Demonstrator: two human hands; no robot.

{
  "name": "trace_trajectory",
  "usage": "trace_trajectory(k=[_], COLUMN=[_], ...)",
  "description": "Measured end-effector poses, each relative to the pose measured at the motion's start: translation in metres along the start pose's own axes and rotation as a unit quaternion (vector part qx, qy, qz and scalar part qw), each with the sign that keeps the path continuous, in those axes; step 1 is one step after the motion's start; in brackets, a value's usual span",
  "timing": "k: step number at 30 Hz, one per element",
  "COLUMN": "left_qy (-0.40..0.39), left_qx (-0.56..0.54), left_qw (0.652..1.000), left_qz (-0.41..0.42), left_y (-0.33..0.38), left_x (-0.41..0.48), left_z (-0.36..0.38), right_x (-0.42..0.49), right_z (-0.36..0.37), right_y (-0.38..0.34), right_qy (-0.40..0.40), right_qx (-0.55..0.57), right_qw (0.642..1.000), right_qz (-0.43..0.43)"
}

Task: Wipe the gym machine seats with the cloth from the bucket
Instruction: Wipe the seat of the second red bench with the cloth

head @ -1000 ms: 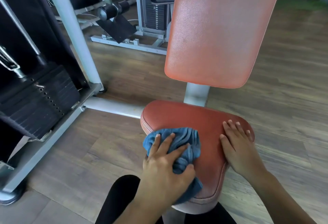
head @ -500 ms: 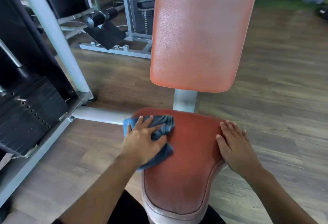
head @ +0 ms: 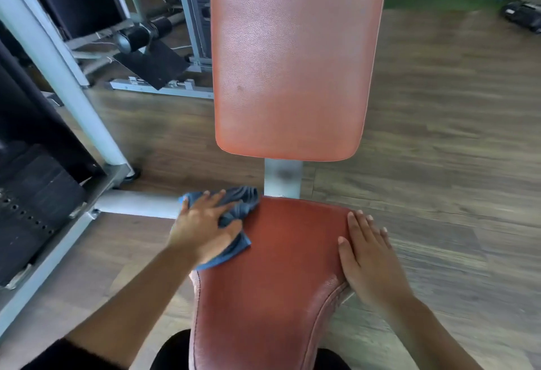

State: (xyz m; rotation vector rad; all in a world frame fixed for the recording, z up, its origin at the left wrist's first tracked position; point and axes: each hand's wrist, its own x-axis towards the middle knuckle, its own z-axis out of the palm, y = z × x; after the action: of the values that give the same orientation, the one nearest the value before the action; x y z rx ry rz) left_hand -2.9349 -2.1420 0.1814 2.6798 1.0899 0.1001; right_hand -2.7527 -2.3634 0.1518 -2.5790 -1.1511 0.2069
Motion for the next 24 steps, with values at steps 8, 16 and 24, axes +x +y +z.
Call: trace_trajectory(k=[8,16,24], left_qy=[-0.058,-0.049,-0.086], left_qx=[0.006,0.034,0.015], left_qw=[0.994,0.998,0.994], left_qz=[0.087,0.013,0.072], left_y=[0.044,0.080,0.056], left_x=[-0.016,0.017,-0.015], left_z=[0.009,0.015,0.001], right_x=[-0.003,-0.002,-0.004], right_z=[-0.005,-0.005,-0.007], right_y=[-0.001,-0.002,-0.002], right_qy=[0.000,-0.006,-0.014], right_qx=[-0.024,-0.021,-0.020], right_qw=[1.000,1.000,1.000], right_qz=[-0.013,-0.012,-0.007])
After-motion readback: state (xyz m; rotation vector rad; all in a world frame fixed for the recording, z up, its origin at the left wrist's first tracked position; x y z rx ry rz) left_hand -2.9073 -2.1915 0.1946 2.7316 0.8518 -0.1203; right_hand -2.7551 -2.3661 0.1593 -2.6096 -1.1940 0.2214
